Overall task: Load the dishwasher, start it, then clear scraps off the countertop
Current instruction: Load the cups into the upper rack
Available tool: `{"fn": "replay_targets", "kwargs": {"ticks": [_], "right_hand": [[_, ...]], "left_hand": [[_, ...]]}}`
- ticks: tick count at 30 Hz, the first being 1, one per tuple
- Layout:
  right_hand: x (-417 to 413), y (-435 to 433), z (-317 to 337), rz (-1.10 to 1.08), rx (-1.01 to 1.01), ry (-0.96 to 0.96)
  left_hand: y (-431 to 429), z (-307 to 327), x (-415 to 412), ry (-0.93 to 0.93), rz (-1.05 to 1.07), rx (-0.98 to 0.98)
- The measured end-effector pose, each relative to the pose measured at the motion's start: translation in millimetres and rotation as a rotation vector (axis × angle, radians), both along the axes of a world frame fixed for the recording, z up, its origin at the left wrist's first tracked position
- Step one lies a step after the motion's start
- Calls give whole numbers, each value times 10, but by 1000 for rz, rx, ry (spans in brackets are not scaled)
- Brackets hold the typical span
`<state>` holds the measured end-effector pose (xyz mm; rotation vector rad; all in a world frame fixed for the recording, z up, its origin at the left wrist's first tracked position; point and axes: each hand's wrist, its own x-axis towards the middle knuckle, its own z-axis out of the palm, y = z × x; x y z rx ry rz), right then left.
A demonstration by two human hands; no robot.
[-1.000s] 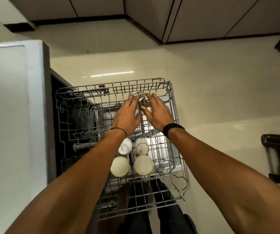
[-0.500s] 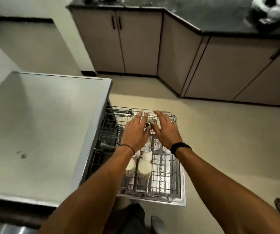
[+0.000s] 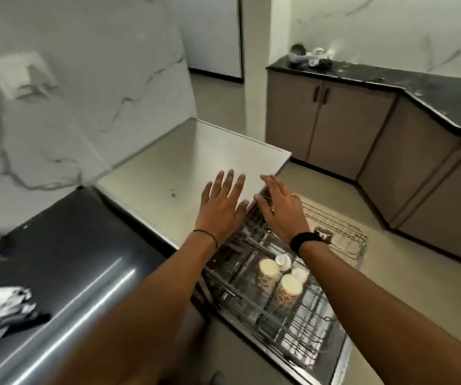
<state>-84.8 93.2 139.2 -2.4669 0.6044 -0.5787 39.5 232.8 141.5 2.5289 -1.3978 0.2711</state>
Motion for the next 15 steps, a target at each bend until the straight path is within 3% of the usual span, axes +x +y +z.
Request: {"fn": "replay_targets", "kwargs": {"ticks": [15], "right_hand": [[1640,2394,43,519,-55,-30]], "left_hand": [[2852,151,761,19,489,-39]]}}
